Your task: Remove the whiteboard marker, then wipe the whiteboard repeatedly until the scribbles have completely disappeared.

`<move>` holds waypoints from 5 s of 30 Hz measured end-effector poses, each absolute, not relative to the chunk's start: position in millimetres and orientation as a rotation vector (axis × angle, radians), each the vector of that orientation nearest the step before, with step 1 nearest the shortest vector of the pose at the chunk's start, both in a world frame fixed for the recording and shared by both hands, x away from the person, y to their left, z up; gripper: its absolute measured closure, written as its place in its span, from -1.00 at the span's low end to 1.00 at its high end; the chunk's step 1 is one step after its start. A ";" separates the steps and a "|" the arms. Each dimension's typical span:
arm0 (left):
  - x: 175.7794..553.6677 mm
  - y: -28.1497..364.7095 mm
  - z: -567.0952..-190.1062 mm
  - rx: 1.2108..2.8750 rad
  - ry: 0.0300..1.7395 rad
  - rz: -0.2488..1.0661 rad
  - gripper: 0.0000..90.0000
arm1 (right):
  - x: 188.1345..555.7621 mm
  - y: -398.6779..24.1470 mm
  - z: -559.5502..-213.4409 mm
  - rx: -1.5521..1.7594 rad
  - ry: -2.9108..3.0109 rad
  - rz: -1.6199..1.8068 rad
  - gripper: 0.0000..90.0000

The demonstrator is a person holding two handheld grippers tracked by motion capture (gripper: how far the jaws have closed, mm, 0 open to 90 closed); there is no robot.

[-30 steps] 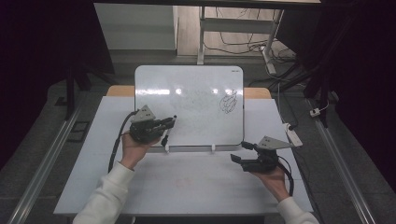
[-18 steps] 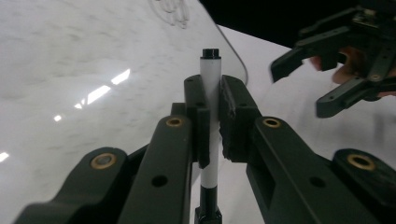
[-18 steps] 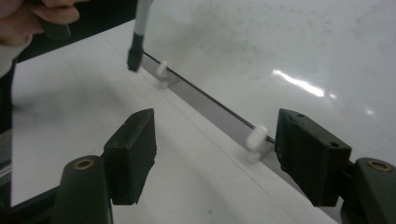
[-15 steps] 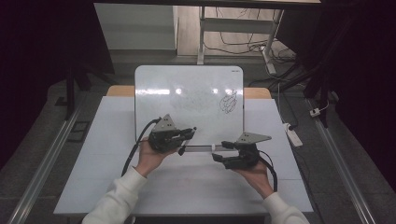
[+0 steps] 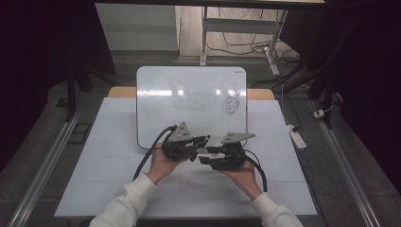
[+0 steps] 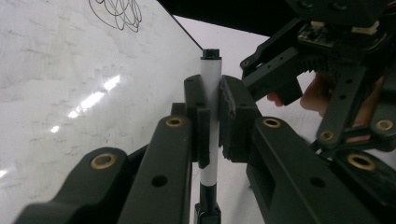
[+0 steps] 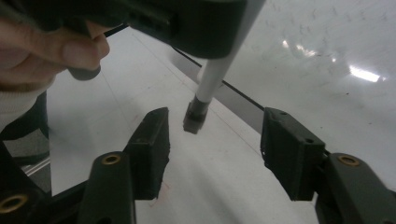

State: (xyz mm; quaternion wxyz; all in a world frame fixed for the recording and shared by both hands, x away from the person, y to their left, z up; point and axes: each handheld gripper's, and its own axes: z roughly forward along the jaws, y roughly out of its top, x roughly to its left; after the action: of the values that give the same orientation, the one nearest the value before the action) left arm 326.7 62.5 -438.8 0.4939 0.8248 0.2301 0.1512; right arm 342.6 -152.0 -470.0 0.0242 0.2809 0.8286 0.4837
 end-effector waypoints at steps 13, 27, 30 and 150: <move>321.7 50.0 -438.6 2.009 0.523 0.369 0.82 | 349.1 -137.3 -477.3 1.009 2.621 1.489 0.60; 320.2 43.0 -442.9 2.014 0.522 0.366 0.77 | 351.4 -135.9 -480.2 1.026 2.652 1.419 0.72; 319.8 52.8 -440.8 1.989 0.552 0.369 0.42 | 350.4 -138.3 -477.1 1.010 2.635 1.429 0.72; 259.5 228.2 -515.9 1.964 1.077 0.390 -0.48 | 499.3 -211.1 -415.2 0.832 2.012 1.512 0.73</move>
State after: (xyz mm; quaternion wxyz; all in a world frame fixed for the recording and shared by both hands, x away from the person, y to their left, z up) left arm 259.5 228.2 -515.9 0.4206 0.7838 0.4296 0.1555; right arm 499.3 -211.1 -415.2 0.2428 0.3045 0.7362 0.5535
